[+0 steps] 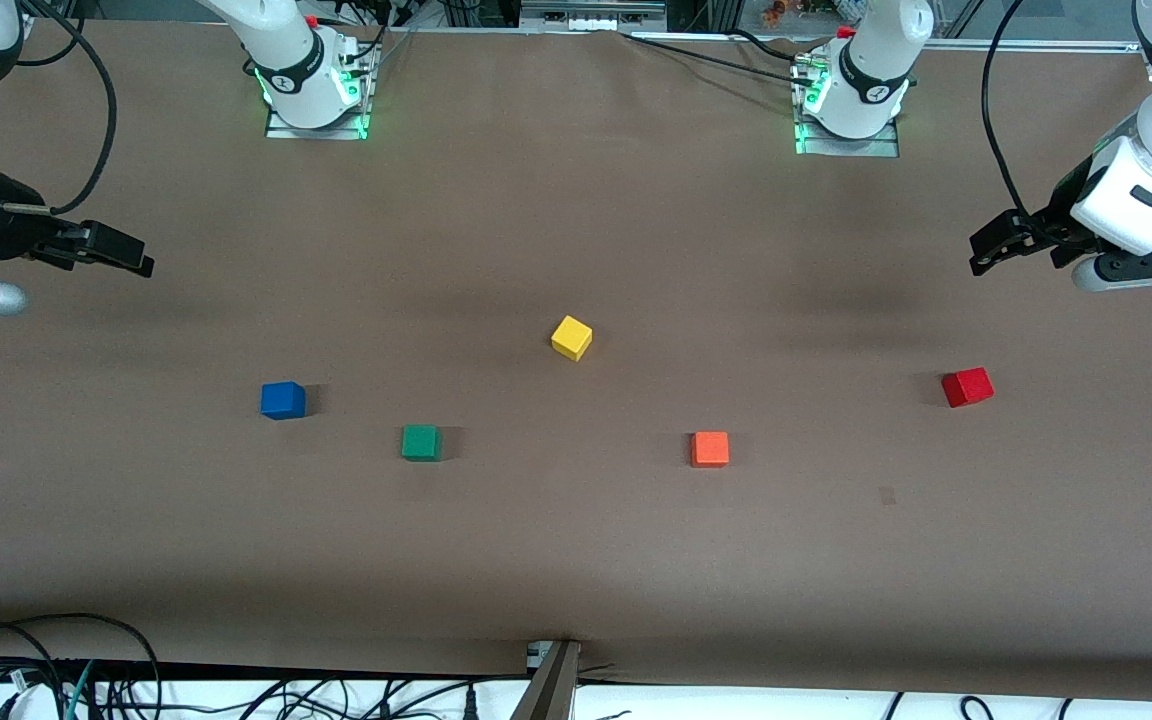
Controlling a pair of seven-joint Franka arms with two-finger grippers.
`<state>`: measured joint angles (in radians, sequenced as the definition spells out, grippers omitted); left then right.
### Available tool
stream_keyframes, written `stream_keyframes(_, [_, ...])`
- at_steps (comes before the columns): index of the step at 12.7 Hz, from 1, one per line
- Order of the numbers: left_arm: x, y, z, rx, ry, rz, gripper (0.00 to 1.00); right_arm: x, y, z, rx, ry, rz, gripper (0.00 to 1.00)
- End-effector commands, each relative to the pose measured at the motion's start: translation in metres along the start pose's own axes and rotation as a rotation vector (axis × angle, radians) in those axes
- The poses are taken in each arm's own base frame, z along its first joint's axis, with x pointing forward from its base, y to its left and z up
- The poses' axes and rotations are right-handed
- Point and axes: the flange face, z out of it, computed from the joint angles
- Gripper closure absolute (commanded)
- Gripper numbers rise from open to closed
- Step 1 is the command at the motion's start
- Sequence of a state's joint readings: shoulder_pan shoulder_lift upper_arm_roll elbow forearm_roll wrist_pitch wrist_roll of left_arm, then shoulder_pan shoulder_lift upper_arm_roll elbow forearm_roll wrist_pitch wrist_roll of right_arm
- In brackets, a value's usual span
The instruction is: Pass red block to right arm, stack on blue
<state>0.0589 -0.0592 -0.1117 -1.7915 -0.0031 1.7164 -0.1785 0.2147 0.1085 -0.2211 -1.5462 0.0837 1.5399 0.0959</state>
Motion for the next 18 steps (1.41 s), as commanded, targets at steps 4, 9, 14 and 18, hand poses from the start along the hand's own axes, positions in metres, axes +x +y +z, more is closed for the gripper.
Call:
stream_keyframes(4, [-0.001,0.002,0.001,-0.015,-0.002,-0.002,0.0,-0.006,0.001,-0.004,0.003,0.009,0.0,0.0])
stream_keyframes(9, [0.003,0.005,-0.001,-0.012,-0.001,-0.014,0.0,-0.006,0.001,-0.005,0.003,0.011,-0.001,0.0])
stream_keyframes(14, [0.002,0.001,0.006,-0.002,-0.063,-0.021,0.0,-0.006,0.001,-0.004,0.003,0.009,0.0,0.0])
stream_keyframes(18, [0.009,-0.006,0.016,-0.001,-0.085,-0.035,0.0,-0.006,0.001,-0.004,0.001,0.009,-0.001,0.0])
